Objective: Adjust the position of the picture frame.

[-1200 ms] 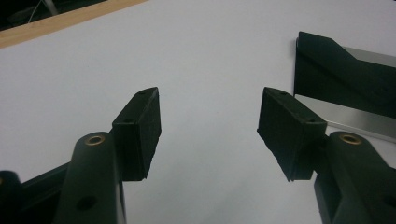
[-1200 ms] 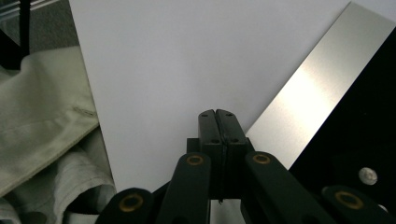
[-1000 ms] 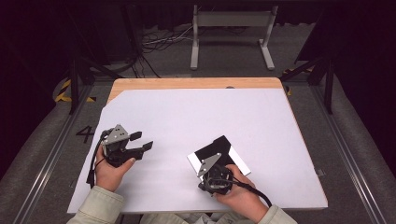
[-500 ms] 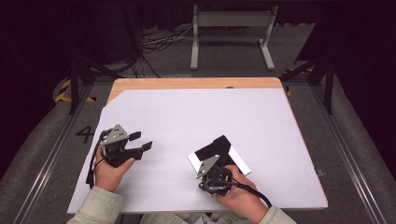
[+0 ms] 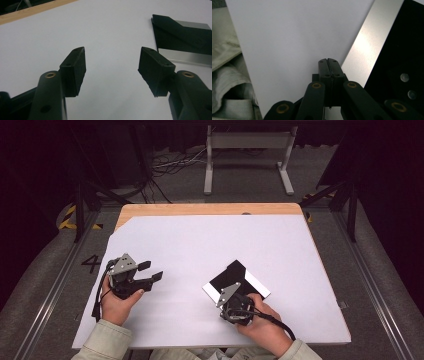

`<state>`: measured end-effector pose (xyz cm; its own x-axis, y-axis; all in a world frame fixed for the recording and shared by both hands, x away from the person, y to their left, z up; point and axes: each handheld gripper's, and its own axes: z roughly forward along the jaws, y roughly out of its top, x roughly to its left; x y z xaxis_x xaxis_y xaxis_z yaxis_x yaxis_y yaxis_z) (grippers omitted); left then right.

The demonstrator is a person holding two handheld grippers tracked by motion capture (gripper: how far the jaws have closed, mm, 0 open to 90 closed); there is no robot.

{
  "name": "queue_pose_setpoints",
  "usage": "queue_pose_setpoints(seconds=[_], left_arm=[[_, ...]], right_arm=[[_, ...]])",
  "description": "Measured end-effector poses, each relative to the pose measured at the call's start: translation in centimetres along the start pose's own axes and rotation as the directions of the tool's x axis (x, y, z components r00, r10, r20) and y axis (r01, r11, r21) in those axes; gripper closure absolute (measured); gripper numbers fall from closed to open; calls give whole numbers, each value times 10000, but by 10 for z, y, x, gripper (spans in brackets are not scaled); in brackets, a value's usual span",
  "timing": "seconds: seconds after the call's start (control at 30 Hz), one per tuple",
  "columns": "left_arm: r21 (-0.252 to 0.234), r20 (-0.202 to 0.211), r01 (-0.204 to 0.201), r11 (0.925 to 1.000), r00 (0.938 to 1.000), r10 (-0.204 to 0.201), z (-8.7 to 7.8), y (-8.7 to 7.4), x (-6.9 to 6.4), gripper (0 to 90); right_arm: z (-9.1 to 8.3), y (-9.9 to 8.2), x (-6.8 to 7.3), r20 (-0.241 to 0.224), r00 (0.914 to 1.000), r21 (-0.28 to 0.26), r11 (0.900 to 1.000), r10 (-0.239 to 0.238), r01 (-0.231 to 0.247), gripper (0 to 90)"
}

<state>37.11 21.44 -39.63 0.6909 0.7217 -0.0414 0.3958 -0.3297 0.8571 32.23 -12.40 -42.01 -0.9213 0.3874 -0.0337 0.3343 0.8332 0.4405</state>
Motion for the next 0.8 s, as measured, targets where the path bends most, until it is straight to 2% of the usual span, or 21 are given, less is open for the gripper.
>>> queue_pose_setpoints(seconds=[0.13, 0.23, 0.3, 0.4, 0.5, 0.67, 0.8], left_arm=[[44, 34, 43, 10000, 10000, -44, 0, 0, -1, 393], [66, 34, 33, 10000, 10000, -33, 1, 0, -1, 393], [65, 47, 22, 10000, 10000, -22, 1, 0, -1, 393], [79, 14, -4, 10000, 10000, 4, 1, 0, -1, 393], [98, 41, 43, 9999, 10000, -44, 1, 0, -2, 393], [88, 38, 25, 10000, 10000, -25, 1, 0, -2, 392], [73, 8, 20, 10000, 10000, -20, 1, -1, -2, 392]], right_arm=[[-4, -8, -10, 312, 9990, 55, 9995, 325, -326, 900], [-6, -12, -17, 373, 9980, 67, 9987, 510, -513, 900], [-9, -18, -25, 711, 9948, 283, 9968, 729, -751, 900], [-11, -25, -35, 581, 9920, 131, 9935, 1124, -1133, 900], [-13, -29, -43, 853, 9876, 162, 9909, 1316, -1335, 900], [-16, -34, -53, 985, 9818, 121, 9863, 1624, -1644, 900], [-21, -44, -72, 1489, 9677, 121, 9781, 2035, -2076, 900]])
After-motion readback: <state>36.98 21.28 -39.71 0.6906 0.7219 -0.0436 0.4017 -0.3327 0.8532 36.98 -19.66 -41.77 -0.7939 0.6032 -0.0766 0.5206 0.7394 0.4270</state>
